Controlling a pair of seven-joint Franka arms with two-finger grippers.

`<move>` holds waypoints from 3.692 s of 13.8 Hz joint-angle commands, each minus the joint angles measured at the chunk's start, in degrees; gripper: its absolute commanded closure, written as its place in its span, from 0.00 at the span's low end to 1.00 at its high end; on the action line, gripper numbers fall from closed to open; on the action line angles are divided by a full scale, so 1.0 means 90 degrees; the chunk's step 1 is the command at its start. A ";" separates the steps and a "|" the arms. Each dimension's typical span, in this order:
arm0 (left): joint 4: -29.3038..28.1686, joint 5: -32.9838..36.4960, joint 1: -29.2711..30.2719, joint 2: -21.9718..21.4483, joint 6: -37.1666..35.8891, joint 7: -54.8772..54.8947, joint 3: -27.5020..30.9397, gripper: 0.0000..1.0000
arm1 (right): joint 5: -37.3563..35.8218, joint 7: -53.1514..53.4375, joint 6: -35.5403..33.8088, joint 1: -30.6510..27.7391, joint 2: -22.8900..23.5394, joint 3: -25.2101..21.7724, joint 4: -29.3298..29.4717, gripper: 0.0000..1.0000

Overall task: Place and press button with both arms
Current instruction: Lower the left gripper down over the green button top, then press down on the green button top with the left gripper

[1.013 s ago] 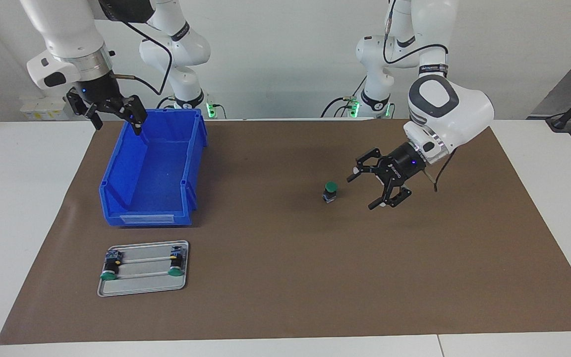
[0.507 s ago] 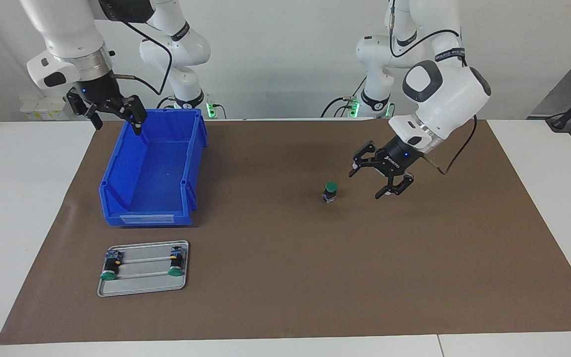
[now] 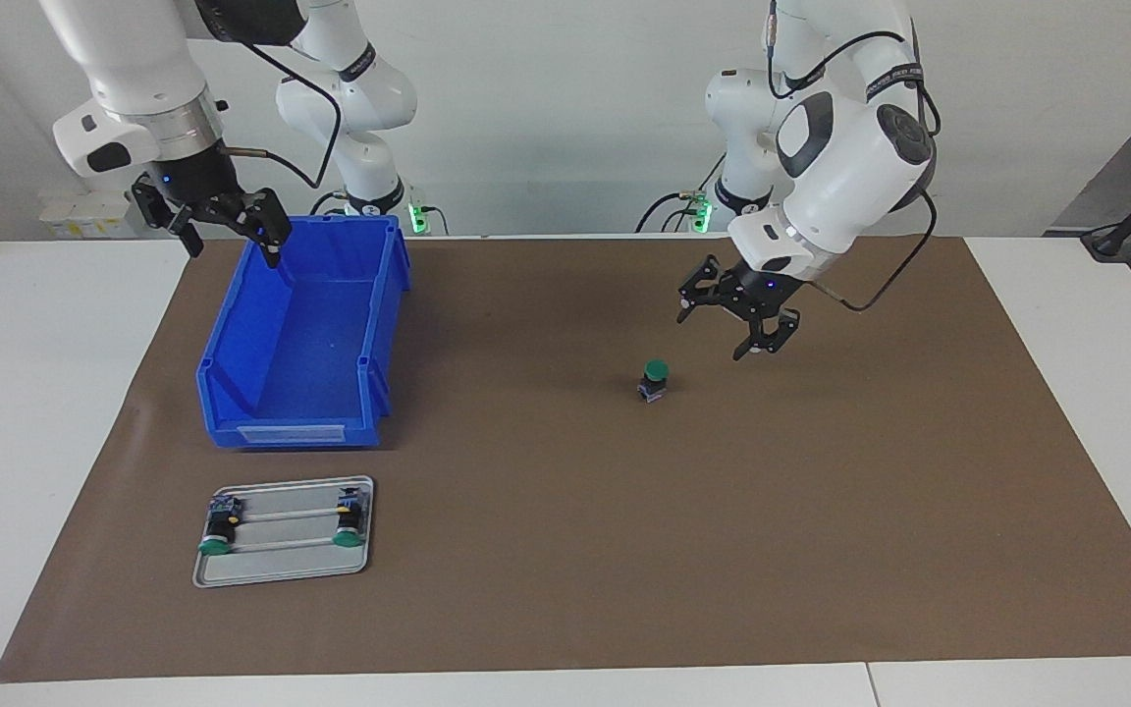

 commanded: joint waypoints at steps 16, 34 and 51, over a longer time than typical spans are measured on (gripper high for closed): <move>-0.0601 0.1755 -0.1036 0.0103 0.0643 -0.4138 0.0011 0.91 | 0.0005 -0.0180 0.0063 -0.0050 -0.0161 0.0034 -0.0175 0.00; -0.1686 0.1755 -0.1212 0.0307 0.2422 -0.4080 0.0001 1.00 | 0.0005 -0.0180 0.0063 -0.0050 -0.0161 0.0034 -0.0175 0.00; -0.2350 0.1755 -0.1349 0.0415 0.3057 -0.4070 0.0011 1.00 | 0.0005 -0.0180 0.0063 -0.0050 -0.0161 0.0034 -0.0175 0.00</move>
